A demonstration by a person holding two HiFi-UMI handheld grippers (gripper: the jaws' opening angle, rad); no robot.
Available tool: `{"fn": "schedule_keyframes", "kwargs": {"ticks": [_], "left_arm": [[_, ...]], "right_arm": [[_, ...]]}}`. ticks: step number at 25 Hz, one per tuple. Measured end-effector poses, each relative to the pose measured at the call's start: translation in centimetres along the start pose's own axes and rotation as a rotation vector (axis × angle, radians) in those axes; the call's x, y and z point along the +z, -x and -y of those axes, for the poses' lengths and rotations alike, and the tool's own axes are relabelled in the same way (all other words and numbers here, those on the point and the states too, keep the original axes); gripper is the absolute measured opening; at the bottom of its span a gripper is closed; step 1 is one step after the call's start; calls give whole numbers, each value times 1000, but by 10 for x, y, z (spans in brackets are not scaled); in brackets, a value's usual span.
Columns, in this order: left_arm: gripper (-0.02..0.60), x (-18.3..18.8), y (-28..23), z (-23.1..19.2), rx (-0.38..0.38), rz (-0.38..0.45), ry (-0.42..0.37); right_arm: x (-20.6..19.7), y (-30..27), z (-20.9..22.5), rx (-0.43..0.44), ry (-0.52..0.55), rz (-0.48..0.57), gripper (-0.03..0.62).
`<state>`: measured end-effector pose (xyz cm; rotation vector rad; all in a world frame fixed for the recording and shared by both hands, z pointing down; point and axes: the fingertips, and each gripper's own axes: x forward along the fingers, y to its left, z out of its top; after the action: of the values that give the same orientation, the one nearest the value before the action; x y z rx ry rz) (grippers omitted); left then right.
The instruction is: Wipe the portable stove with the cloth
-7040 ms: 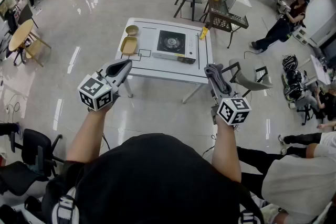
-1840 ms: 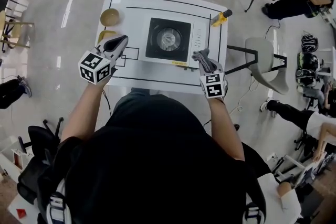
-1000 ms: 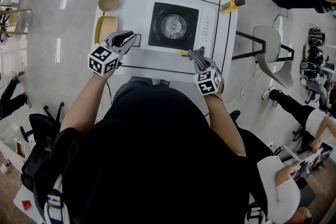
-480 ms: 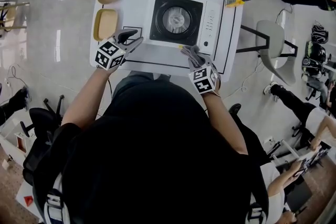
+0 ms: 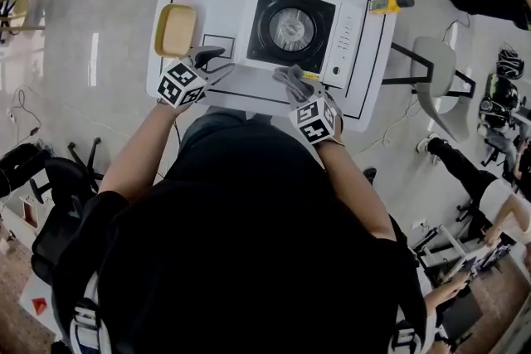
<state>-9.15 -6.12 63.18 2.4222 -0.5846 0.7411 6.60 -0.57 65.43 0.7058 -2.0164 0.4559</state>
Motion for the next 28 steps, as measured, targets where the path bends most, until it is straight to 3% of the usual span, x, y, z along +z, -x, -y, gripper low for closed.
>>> {"fn": "schedule_keyframes", "kwargs": {"ticks": [28], "left_arm": [[206, -41, 45, -29, 29, 36, 99]], "right_arm": [[110, -64, -78, 220, 275, 24, 106]]}}
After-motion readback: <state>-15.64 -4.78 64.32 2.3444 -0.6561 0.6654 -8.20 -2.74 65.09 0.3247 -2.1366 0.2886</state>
